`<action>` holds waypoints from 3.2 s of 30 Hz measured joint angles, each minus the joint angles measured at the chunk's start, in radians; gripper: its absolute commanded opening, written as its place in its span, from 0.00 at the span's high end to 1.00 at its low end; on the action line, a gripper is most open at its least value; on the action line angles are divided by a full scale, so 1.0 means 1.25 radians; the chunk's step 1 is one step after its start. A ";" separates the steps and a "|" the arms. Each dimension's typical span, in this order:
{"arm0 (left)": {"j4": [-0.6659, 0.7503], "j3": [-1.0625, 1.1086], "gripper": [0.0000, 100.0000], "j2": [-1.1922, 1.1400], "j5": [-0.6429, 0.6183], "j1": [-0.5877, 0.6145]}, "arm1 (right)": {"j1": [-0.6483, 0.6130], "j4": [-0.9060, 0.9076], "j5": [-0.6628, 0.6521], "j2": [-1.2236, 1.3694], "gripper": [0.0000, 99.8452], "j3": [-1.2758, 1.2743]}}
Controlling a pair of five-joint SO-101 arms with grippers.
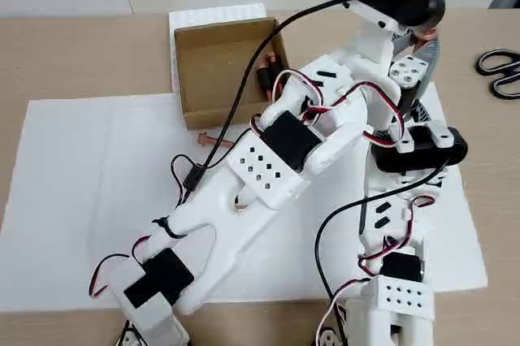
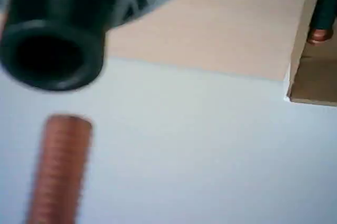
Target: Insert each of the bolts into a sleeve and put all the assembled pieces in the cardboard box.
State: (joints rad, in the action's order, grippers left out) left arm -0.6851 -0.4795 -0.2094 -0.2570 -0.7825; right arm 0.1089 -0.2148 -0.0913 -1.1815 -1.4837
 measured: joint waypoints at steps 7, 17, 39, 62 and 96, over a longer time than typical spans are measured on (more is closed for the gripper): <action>-0.022 -0.001 0.99 0.000 0.000 0.000 | 0.000 0.000 0.000 0.000 1.00 -0.001; -0.058 0.016 0.99 0.076 0.043 0.007 | -0.099 0.034 0.060 0.000 1.00 0.001; -0.184 0.339 0.99 0.405 0.107 0.233 | -0.269 0.290 0.069 -0.155 1.00 0.002; -0.068 0.658 1.00 0.721 0.059 0.114 | -0.406 0.408 0.029 -0.450 1.00 -0.054; 0.012 0.740 1.00 0.722 0.028 0.091 | -0.411 0.404 0.029 -0.453 1.00 -0.055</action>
State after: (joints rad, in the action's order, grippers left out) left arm -0.6697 0.4457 0.6928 -0.2217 -0.6690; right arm -0.4051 0.2900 -0.0545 -1.7476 -1.5528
